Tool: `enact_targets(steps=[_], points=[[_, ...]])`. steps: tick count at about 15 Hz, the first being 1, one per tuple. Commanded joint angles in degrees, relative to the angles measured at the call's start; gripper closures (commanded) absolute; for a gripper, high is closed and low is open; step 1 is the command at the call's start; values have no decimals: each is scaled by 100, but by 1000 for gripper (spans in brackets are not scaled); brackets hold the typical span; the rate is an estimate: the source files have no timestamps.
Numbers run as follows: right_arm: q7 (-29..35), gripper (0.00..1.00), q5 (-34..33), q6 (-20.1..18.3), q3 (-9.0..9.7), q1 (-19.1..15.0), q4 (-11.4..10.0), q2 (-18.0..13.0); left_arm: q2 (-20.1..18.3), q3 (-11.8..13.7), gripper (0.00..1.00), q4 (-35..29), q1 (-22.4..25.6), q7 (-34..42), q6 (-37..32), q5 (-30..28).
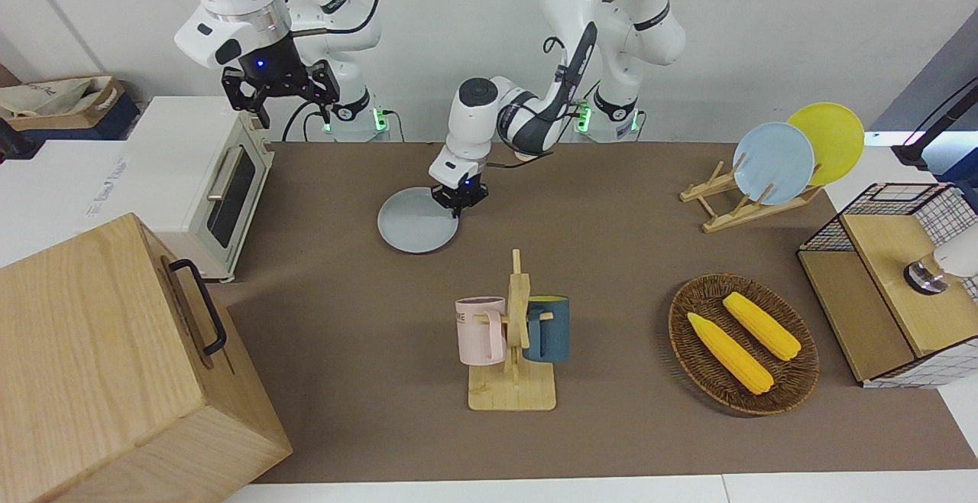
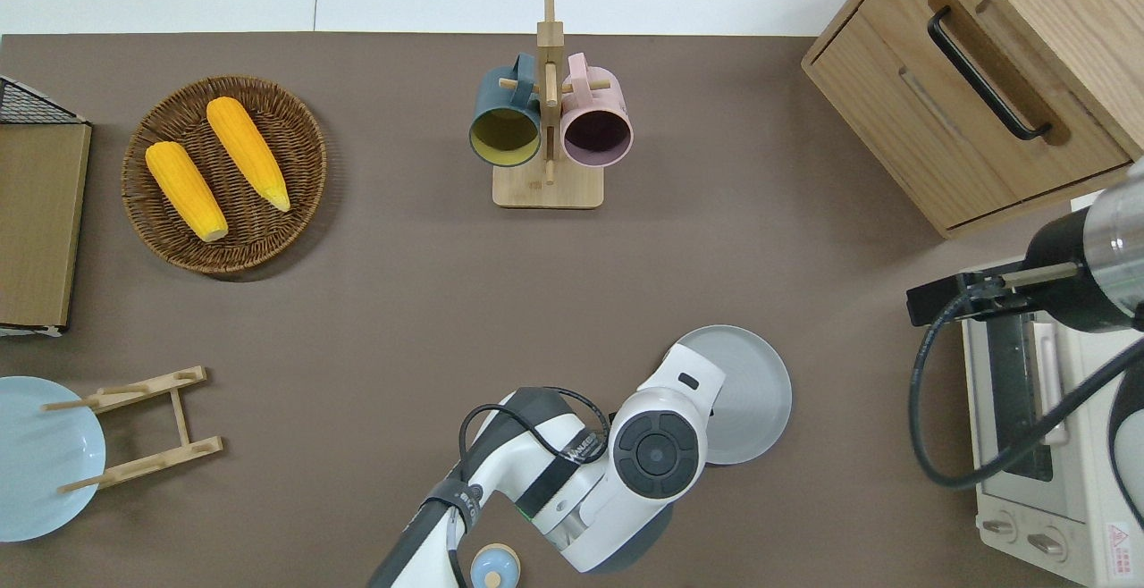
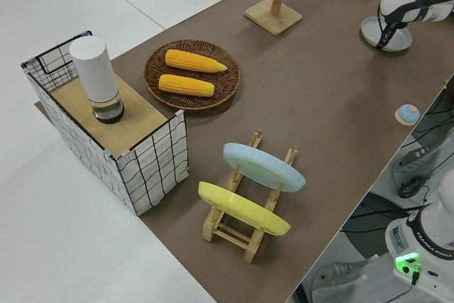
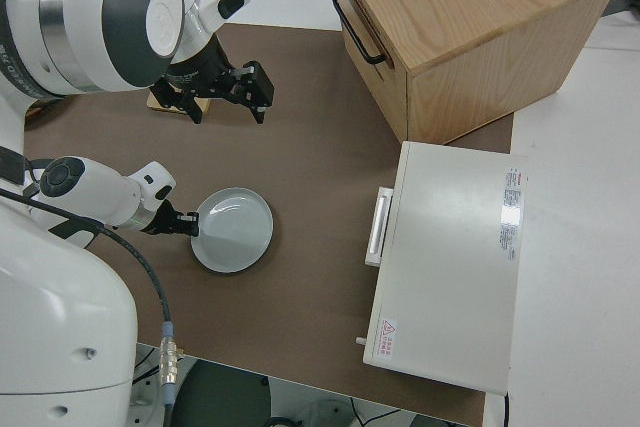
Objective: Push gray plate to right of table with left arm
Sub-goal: 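Push the gray plate with the left gripper across the table toward the toaster oven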
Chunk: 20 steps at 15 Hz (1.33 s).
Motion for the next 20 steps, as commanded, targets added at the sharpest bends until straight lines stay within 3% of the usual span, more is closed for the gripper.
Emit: enact_targets(steps=[1, 2, 3, 4, 5, 8, 12, 17, 20], points=[[-15, 17, 46, -69, 32, -62, -3, -43, 356, 44, 994, 306, -210, -205, 14, -8], [-15, 17, 46, -69, 32, -62, -3, -43, 347, 44, 804, 306, -202, -196, 5, -8], [-15, 17, 46, -69, 23, -62, -3, -43, 338, 53, 499, 306, -184, -188, -12, -8], [-6, 17, 46, -69, 32, -62, 5, -43, 304, 53, 72, 306, -158, -170, -117, -8], [-14, 17, 46, -69, 32, -62, 5, -43, 242, 88, 11, 306, -158, -144, -309, -8], [-15, 17, 46, -69, 32, -62, -3, -43, -56, 132, 11, 306, -61, 67, -670, -8], [-15, 17, 46, -69, 32, -62, -3, -43, -644, 123, 11, 262, 430, 637, -1364, -87], [-6, 17, 46, -69, 23, -62, -3, -43, -1488, 141, 9, 235, 1536, 2375, -2585, -718], [-6, 17, 46, -69, 32, -62, -3, -43, -1911, 141, 9, 279, 2196, 3176, -3314, -764]])
